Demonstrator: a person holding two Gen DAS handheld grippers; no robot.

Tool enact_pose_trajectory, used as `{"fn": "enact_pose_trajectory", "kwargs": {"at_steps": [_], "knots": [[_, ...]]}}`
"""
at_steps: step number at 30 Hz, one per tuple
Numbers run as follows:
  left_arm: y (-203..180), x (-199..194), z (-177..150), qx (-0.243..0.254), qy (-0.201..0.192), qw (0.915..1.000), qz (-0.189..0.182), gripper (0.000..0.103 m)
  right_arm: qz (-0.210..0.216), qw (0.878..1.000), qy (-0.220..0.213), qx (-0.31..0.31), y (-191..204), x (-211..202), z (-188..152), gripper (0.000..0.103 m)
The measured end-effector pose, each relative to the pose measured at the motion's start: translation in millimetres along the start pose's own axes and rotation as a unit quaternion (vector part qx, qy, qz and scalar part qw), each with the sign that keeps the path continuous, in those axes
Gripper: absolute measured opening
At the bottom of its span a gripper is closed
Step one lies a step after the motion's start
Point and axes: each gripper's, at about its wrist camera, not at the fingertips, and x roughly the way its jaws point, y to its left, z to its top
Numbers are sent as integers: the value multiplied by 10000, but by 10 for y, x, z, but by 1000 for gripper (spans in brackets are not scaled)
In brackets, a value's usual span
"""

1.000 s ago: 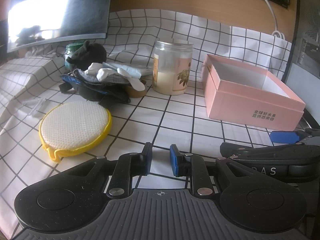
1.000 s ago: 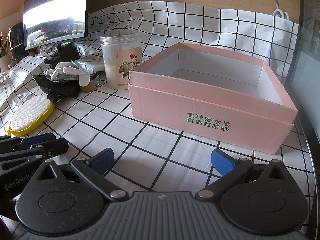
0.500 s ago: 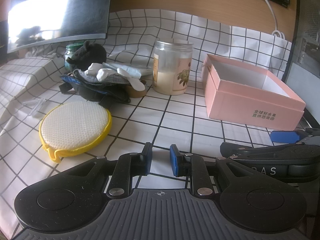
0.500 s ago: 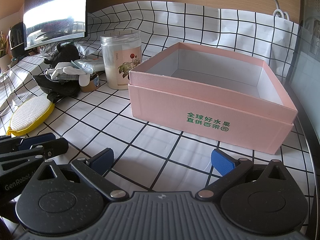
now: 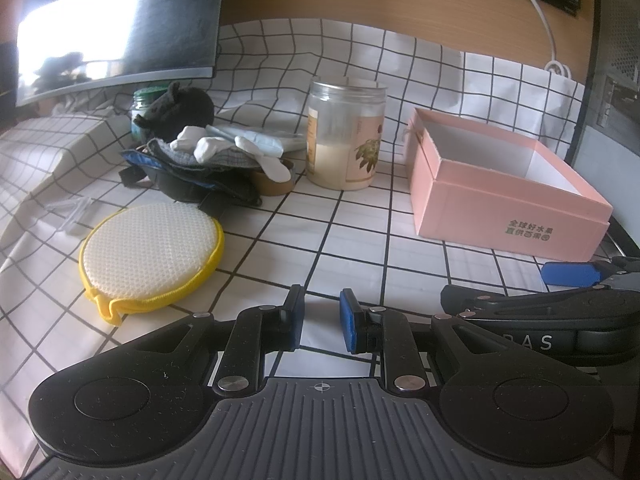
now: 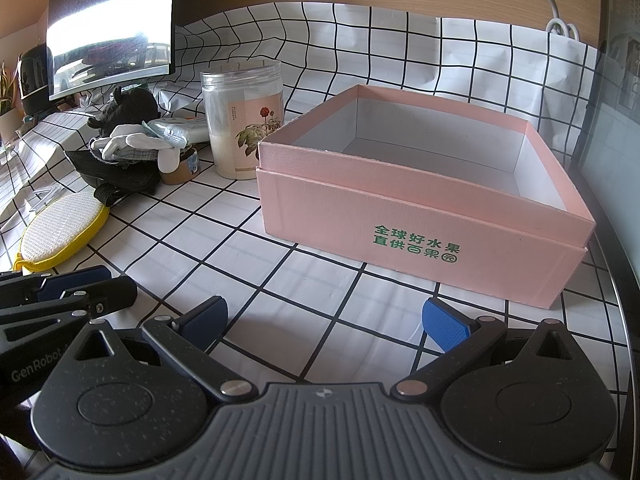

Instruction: Organize soft objects

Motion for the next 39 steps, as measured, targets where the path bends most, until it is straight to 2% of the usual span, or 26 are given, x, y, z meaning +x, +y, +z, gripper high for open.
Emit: {"fn": "enact_pose_trajectory", "kwargs": {"at_steps": [18,21,25,27,33,37,39], "knots": [[14,-14,5,-115,59,9999,-53,22,67,10000,49,-45,-55,28,-19,103],[92,-29,32,-195,170,9995,-187,21,166,9994,293,-107,-68,30,23,103],[384,-39,97,-677,488,9940,-706,19,145,9972,720,-117,-77,61,132,103],[549,-59,147,-817,603,9914,-824,19,127,9965,823,-104,-83,72,153,103],[1240,-321,459,-728,254,9963,-383,19,19,9960,894,-42,-52,54,159,103],[1765,-198,692,-464,415,9976,309,19,163,9933,1123,-210,41,104,246,103],[1977,-71,752,-595,510,9956,504,19,22,9934,1137,-126,144,86,296,103]]}}
